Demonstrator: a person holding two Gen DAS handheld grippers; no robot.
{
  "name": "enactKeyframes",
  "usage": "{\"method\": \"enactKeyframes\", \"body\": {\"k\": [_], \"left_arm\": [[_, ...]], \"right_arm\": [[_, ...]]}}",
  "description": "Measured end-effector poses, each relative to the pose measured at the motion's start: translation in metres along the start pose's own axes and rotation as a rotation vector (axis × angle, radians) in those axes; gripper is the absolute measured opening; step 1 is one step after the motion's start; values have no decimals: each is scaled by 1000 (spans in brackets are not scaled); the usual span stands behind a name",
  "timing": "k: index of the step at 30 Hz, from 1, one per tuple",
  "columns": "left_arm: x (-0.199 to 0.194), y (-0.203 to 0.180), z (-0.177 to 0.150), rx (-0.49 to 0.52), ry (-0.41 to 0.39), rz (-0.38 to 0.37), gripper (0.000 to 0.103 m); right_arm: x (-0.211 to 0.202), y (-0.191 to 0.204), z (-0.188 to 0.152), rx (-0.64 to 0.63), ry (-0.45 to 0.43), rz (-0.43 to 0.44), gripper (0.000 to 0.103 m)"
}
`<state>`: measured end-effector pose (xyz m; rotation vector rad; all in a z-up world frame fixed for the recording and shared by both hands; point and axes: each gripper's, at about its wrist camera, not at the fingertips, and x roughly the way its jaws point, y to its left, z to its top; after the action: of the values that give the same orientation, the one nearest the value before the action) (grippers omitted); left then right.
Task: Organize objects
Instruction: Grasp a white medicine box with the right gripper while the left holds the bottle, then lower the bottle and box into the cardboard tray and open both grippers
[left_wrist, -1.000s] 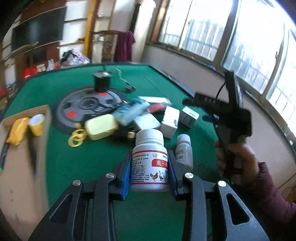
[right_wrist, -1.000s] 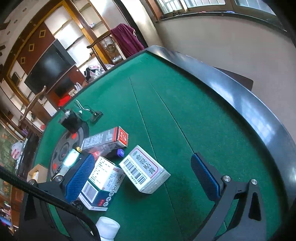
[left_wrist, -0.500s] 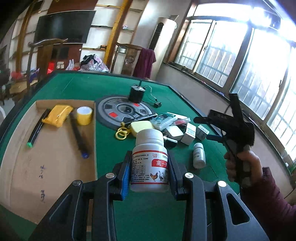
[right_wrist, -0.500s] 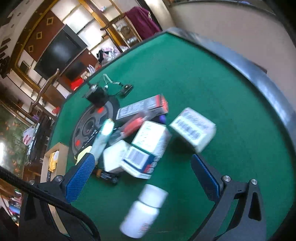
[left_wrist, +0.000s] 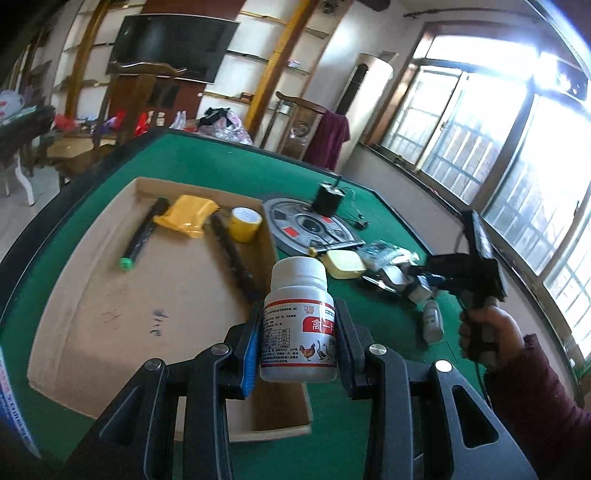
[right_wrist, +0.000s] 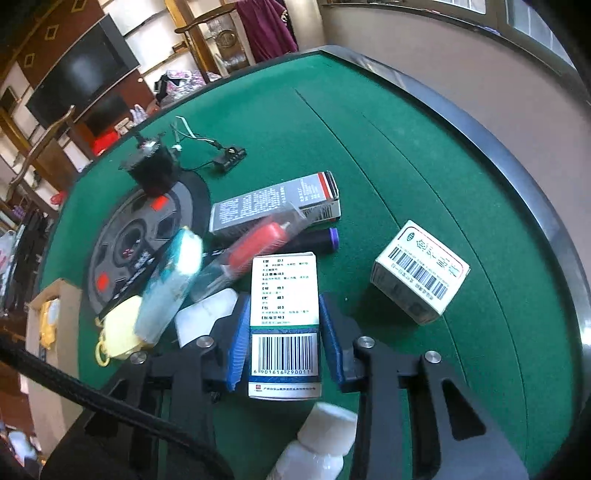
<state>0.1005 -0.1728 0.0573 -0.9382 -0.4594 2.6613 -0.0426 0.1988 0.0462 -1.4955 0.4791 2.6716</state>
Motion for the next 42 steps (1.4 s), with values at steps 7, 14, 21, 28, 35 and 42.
{"method": "enactKeyframes", "body": {"k": [7, 14, 21, 28, 35, 42], "left_arm": [[-9, 27, 0, -41, -12, 53, 30], [-26, 51, 8, -44, -34, 140, 30], [-9, 64, 42, 58, 9, 244, 30], [46, 77, 52, 65, 122, 236, 30], [90, 92, 62, 26, 225, 206, 30], [108, 115, 67, -81, 292, 205, 30]], "right_arm": [[-32, -4, -10, 2, -20, 164, 32], [-58, 40, -20, -52, -10, 344, 32], [-46, 138, -36, -177, 98, 517, 32], [-3, 229, -64, -294, 216, 570, 32], [25, 268, -71, -351, 237, 529, 32], [42, 276, -67, -342, 259, 494, 32]]}}
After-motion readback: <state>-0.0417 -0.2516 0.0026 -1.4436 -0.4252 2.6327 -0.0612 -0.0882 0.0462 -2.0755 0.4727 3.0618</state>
